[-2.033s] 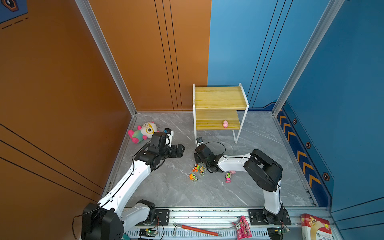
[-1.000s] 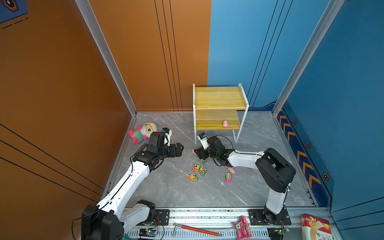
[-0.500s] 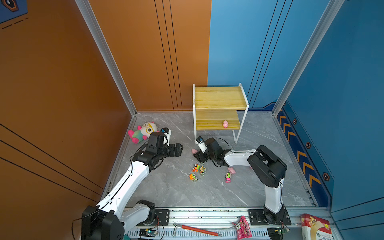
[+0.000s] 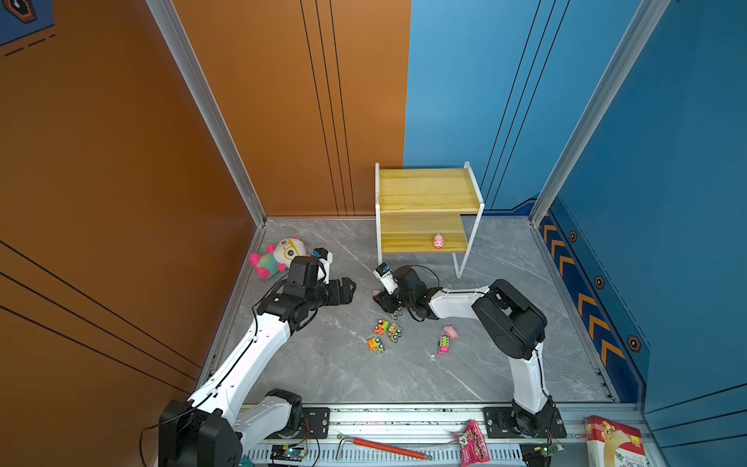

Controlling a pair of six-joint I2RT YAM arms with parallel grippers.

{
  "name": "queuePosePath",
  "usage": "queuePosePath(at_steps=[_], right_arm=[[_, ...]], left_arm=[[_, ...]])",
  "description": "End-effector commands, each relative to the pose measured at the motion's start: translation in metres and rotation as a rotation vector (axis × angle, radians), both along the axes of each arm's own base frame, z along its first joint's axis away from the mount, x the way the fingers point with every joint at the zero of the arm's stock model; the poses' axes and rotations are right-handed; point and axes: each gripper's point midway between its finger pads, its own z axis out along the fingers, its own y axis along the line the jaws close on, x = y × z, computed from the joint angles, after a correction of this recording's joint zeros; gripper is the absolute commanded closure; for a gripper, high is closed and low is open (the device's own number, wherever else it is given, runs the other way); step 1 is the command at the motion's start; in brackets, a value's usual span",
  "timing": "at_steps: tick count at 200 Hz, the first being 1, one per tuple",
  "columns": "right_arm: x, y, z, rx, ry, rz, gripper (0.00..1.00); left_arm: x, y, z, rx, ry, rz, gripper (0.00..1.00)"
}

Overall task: Organize plastic toys on shelves
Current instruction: Pick up the plastic toy from the center of the table.

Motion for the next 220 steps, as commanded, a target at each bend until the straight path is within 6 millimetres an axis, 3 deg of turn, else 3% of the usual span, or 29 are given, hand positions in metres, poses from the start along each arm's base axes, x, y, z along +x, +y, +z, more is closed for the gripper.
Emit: queuePosePath(at_steps=[1,46,48,52,111,115,170,193,220], right_arm=[[0.000,0.002,-0.004,-0.031,-0.001,0.008,0.44],[0.002,0.003,-0.002,-0.028,-0.008,0.003,0.56],[0.000,0.002,-0.014,-0.044,0.009,0.004,0.56],[-0.001,0.001,-0.017,-0.048,0.015,0.005,0.57],[-0.003,0.004,-0.011,-0.055,0.003,0.006,0.72],[-0.002,0.005,0.005,-0.033,-0.022,0.005,0.72],[-0.012,0.002,0.052,0.033,-0.061,-0.015,0.75],[-0.019,-0.011,0.072,0.059,-0.073,-0.051,0.75],[-0.020,-0.040,0.093,0.044,-0.100,-0.142,0.76]], left_arm=[[-0.003,0.001,0.001,-0.017,-0.002,-0.007,0.07],[-0.002,0.001,0.000,-0.018,0.000,-0.004,0.07],[-0.002,0.001,0.000,-0.018,0.001,-0.004,0.07],[-0.002,0.001,0.000,-0.018,0.001,-0.004,0.07],[-0.003,0.001,0.000,-0.018,0.001,-0.004,0.07],[-0.003,0.001,0.000,-0.018,0.001,-0.004,0.07],[-0.003,0.001,0.002,-0.021,-0.004,-0.004,0.07],[-0.003,0.001,0.003,-0.024,-0.008,-0.003,0.07],[-0.003,-0.001,0.005,-0.037,-0.012,-0.007,0.07]])
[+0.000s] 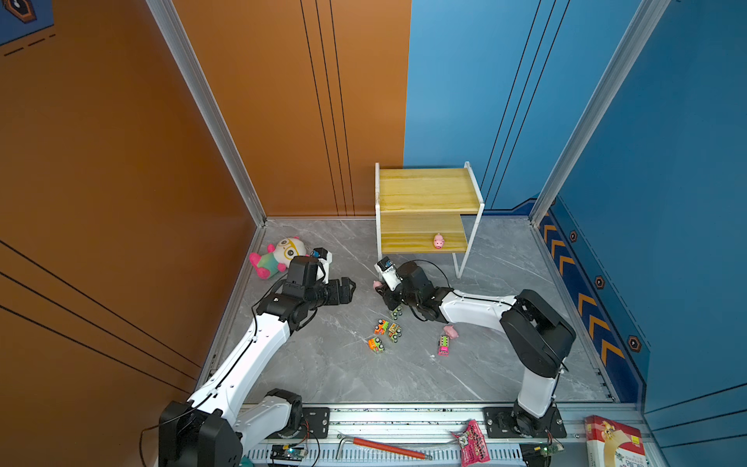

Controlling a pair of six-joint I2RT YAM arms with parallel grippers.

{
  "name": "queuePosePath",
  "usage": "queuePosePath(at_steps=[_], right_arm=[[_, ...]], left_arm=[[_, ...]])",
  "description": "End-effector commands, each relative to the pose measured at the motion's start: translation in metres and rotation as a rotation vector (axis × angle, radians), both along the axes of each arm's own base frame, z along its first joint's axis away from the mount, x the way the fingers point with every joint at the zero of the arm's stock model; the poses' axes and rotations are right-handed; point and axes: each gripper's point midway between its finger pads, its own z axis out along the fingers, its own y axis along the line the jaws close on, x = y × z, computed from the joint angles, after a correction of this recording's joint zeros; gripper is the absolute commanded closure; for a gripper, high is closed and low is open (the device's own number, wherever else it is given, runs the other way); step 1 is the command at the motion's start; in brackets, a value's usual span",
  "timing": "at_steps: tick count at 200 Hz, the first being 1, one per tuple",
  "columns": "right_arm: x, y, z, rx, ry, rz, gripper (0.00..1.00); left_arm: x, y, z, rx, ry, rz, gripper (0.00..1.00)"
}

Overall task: Organize plastic toys on shelves
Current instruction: Pick up the plastic toy from the center of the table.

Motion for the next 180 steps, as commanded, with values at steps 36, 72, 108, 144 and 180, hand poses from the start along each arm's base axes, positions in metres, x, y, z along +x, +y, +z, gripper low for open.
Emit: queuePosePath(at_steps=[36,72,108,144,180], right_arm=[[0.015,-0.068,0.043,-0.036,-0.035,-0.272,0.76],[0.045,-0.105,0.074,0.023,-0.035,-0.451,0.76],[0.058,-0.115,0.098,0.053,-0.056,-0.526,0.76],[0.072,-0.123,0.102,0.055,-0.055,-0.600,0.75],[0.085,-0.126,0.103,0.062,-0.061,-0.661,0.75]], left_arm=[[-0.003,-0.002,0.007,-0.042,-0.017,-0.009,0.07],[-0.005,-0.003,0.009,-0.045,-0.024,-0.014,0.07],[-0.006,-0.004,0.009,-0.044,-0.026,-0.015,0.07],[-0.006,-0.004,0.009,-0.046,-0.025,-0.018,0.07],[-0.006,-0.005,0.008,-0.045,-0.023,-0.019,0.07]])
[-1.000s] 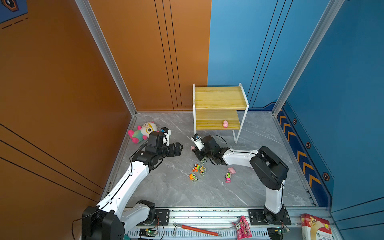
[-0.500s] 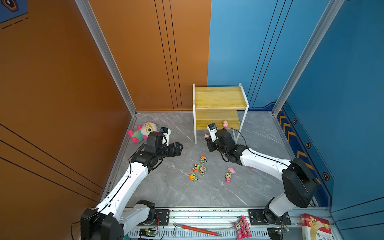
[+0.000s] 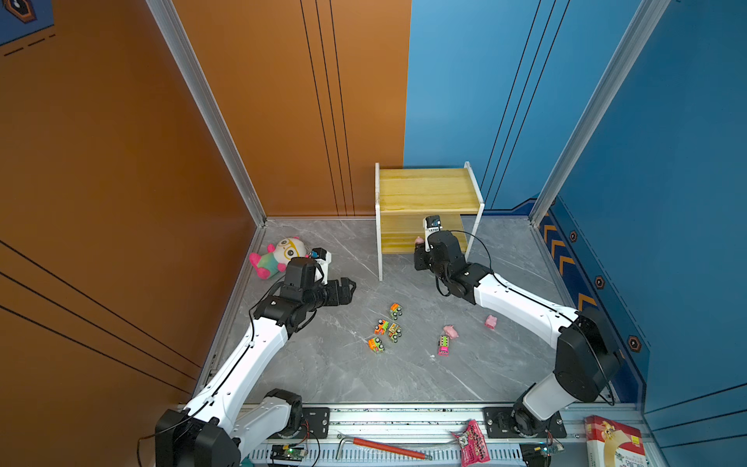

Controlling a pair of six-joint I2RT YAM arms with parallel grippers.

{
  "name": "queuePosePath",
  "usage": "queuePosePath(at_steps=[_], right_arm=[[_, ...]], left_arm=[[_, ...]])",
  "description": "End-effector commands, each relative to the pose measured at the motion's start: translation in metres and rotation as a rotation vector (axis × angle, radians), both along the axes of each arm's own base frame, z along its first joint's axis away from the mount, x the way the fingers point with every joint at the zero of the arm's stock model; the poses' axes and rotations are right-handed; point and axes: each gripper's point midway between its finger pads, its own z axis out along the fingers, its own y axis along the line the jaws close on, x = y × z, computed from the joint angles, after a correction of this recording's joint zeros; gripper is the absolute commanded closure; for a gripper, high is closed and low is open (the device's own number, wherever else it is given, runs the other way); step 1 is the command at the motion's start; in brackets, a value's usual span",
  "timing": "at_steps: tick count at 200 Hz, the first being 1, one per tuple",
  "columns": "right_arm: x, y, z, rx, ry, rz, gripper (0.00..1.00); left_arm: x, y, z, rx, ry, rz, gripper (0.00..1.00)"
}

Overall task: Organize plastic toys on shelves
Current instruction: Pick up the plastic toy from the center of the table, then place the plastic toy on the shelf.

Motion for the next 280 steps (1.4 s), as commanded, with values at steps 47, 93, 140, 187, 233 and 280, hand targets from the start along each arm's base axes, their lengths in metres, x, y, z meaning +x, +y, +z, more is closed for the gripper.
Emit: queuePosePath(at_steps=[47,93,140,187,233,280], right_arm=[[0.027,-0.010,-0.016,-0.016,0.033,-0.137,0.75],[0.037,-0.012,-0.026,-0.017,0.039,-0.164,0.75],[0.045,-0.015,-0.032,-0.034,0.040,-0.182,0.74],[0.053,-0.018,-0.030,-0.034,0.029,-0.200,0.74],[0.059,-0.020,-0.032,-0.038,0.020,-0.219,0.73],[0.063,-0.019,-0.037,-0.049,0.030,-0.224,0.70]], left_arm=[[-0.002,-0.002,0.000,-0.019,-0.001,-0.009,0.07],[-0.002,-0.003,0.000,-0.020,0.001,-0.011,0.07],[-0.002,-0.002,0.000,-0.019,0.000,-0.010,0.07],[-0.002,-0.002,-0.001,-0.017,0.003,-0.011,0.07],[-0.001,-0.002,-0.001,-0.018,0.004,-0.010,0.07],[-0.001,-0.001,-0.002,-0.015,0.006,-0.006,0.07]])
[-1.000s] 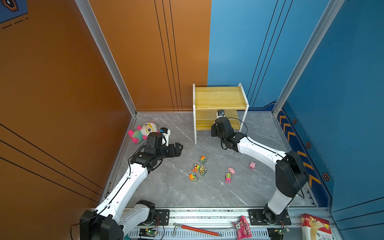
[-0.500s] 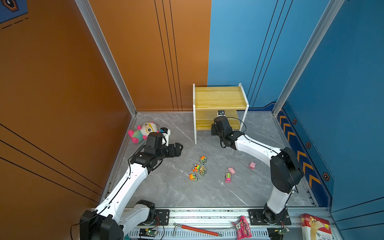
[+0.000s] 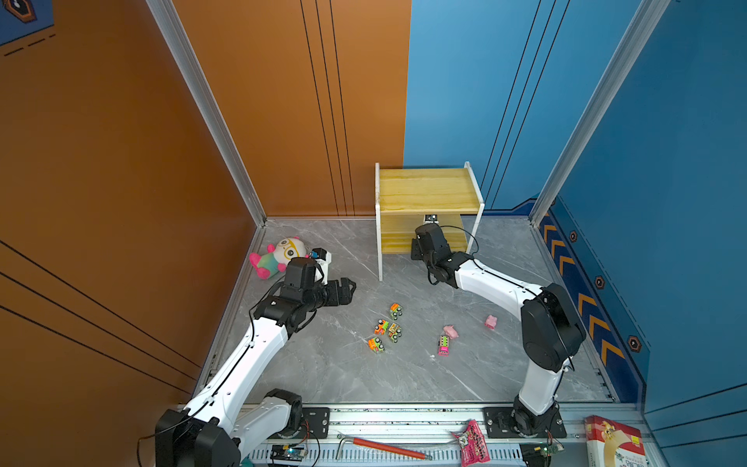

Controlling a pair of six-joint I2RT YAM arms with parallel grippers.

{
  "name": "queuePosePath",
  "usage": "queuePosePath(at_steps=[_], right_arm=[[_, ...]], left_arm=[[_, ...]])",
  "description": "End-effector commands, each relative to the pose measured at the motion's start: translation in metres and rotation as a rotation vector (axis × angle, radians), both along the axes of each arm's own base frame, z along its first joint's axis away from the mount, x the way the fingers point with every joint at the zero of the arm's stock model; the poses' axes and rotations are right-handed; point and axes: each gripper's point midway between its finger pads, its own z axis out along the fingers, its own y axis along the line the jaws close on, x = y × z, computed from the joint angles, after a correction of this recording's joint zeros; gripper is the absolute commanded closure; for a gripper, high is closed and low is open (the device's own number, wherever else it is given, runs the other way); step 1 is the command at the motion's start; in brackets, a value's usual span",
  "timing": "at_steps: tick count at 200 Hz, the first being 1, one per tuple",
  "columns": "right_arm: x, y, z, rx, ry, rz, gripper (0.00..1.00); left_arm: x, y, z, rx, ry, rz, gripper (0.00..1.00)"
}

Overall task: Organize plastic toys on shelves
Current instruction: Place the plastic toy on the shelf.

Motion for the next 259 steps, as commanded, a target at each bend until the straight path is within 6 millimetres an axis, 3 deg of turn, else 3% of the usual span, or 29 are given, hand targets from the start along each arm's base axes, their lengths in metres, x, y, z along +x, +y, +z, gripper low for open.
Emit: queuePosePath(at_steps=[1,64,148,210,237,259], right_arm=[[0.009,-0.004,0.004,-0.002,-0.016,-0.035,0.69],[0.006,-0.004,0.018,0.011,-0.042,-0.019,0.52],[-0.020,-0.002,0.044,0.066,-0.073,0.034,0.44],[-0.073,-0.009,0.060,0.112,-0.071,0.088,0.42],[-0.108,-0.022,0.040,0.133,0.015,0.092,0.41],[-0.140,-0.048,0.010,0.141,0.116,0.037,0.41]], left_arm=[[-0.001,-0.001,-0.001,-0.016,0.004,-0.006,0.07],[0.000,-0.001,-0.002,-0.015,0.008,-0.007,0.07],[0.000,-0.001,-0.003,-0.011,0.007,-0.005,0.07],[0.001,0.000,-0.004,-0.012,0.010,-0.003,0.07],[0.001,-0.001,-0.005,-0.011,0.015,-0.007,0.07],[0.000,-0.002,-0.006,-0.012,0.018,-0.010,0.07]])
